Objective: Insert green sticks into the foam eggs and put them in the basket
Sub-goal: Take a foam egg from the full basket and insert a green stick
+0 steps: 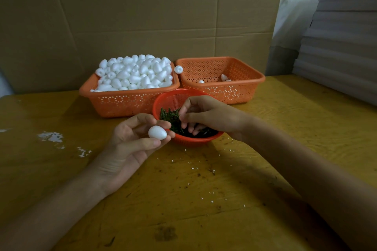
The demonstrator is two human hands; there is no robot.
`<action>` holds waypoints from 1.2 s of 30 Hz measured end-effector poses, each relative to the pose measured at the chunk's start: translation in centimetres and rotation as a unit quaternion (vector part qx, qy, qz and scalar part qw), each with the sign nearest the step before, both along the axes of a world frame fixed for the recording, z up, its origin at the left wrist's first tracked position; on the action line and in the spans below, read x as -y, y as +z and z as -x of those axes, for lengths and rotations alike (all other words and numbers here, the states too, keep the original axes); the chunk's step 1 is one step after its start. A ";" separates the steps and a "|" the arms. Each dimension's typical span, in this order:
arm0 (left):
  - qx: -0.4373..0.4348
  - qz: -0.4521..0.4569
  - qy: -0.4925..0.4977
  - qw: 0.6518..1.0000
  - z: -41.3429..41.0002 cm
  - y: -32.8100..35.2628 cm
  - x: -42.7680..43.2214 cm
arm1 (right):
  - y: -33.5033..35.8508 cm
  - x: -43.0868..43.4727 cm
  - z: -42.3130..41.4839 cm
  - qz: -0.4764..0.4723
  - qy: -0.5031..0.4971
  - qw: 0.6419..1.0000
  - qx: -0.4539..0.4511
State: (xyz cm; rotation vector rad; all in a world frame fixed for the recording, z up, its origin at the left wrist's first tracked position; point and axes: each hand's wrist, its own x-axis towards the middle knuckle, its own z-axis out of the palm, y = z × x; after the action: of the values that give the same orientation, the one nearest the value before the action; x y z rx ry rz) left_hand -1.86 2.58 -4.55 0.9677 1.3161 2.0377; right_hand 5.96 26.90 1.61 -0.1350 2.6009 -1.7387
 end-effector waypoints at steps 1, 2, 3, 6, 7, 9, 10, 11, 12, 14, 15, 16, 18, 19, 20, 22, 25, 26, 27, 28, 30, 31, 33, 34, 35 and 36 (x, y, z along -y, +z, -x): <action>-0.019 0.004 -0.004 1.000 -0.2 0.3 -0.2 | 0.0 0.0 0.0 0.000 0.000 1.000 0.000; -0.001 0.009 -0.007 1.000 -0.2 0.5 -0.4 | 0.0 0.0 -0.1 0.000 -0.001 1.000 0.001; 0.019 0.006 -0.006 1.000 -0.7 0.8 -0.5 | 0.1 0.0 -0.1 0.001 0.000 1.000 0.001; 0.037 -0.004 0.014 0.999 -1.7 1.4 -0.7 | 0.1 0.0 -0.1 -0.001 -0.002 1.000 0.002; 0.046 0.004 0.024 0.999 -2.0 1.8 -0.8 | 0.0 0.0 -0.1 -0.001 -0.002 1.000 0.001; 0.047 0.005 0.027 0.999 -2.4 2.1 -1.0 | 0.0 0.1 -0.1 0.001 -0.003 1.000 0.000; 0.045 0.006 0.029 0.999 -2.5 2.2 -1.0 | 0.0 0.1 -0.1 0.002 -0.003 1.000 0.000; 0.040 0.011 0.035 0.999 -2.8 2.3 -1.0 | 0.0 0.0 -0.1 0.004 -0.002 1.000 0.000; 0.035 0.012 0.040 0.999 -2.8 2.3 -1.0 | 0.0 0.0 -0.1 0.005 -0.001 1.000 0.001; 0.035 0.015 0.050 0.998 -3.0 2.5 -1.1 | -0.1 0.0 -0.1 0.006 0.000 1.000 0.003; 0.032 0.015 0.060 0.998 -3.1 2.5 -1.1 | -0.1 0.0 -0.1 0.005 0.000 1.000 0.003; 0.028 0.012 0.070 0.997 -3.2 2.5 -1.1 | -0.1 0.0 -0.1 0.005 0.001 1.000 0.001; 0.026 0.012 0.080 0.996 -3.3 2.5 -1.0 | -0.1 0.0 -0.1 0.006 0.001 1.000 0.000; 0.025 0.015 0.083 0.996 -3.4 2.6 -1.0 | 0.0 0.0 -0.1 0.006 0.001 1.000 0.001; 0.025 0.018 0.089 0.996 -3.4 2.6 -1.1 | 0.0 -0.1 -0.1 0.005 0.001 1.000 0.001; 0.020 0.021 0.098 0.995 -3.5 2.5 -1.1 | 0.0 -0.1 -0.1 0.002 0.000 1.000 0.001; 0.017 0.022 0.107 0.994 -3.3 2.5 -1.1 | 0.0 0.0 -0.1 0.002 -0.001 1.000 0.000; 0.018 0.023 0.111 0.993 -3.2 2.4 -1.1 | 0.0 0.0 -0.1 0.002 -0.001 1.000 0.000; 0.018 0.022 0.113 0.993 -3.1 2.4 -1.0 | 0.0 0.0 -0.1 0.001 -0.001 1.000 0.000; 0.018 0.022 0.114 0.993 -3.1 2.3 -1.0 | 0.0 0.0 -0.1 0.000 0.000 1.000 0.000; 0.021 0.020 0.115 0.993 -3.0 2.3 -1.0 | 0.0 0.0 -0.1 0.000 0.000 1.000 0.001; 0.023 0.018 0.114 0.993 -2.9 2.3 -1.0 | 0.0 -0.1 -0.1 -0.001 0.000 1.000 0.001; 0.033 0.013 0.112 0.993 -2.8 2.2 -1.0 | 0.0 -0.1 -0.1 -0.001 0.000 1.000 0.001; 0.039 0.009 0.110 0.993 -2.8 2.2 -1.0 | 0.0 -0.1 0.0 -0.001 -0.001 1.000 0.001; 0.043 0.006 0.107 0.993 -2.7 2.2 -1.0 | 0.0 -0.1 0.0 0.000 -0.001 1.000 0.002; 0.045 0.003 0.103 0.994 -2.7 2.2 -0.9 | 0.0 0.0 0.0 0.001 -0.001 1.000 0.002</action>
State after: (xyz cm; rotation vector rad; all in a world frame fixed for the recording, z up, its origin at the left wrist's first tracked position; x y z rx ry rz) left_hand 0.81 3.53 -2.38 0.7534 1.4221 2.2015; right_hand 6.01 26.94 1.59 -0.1308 2.5982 -1.7393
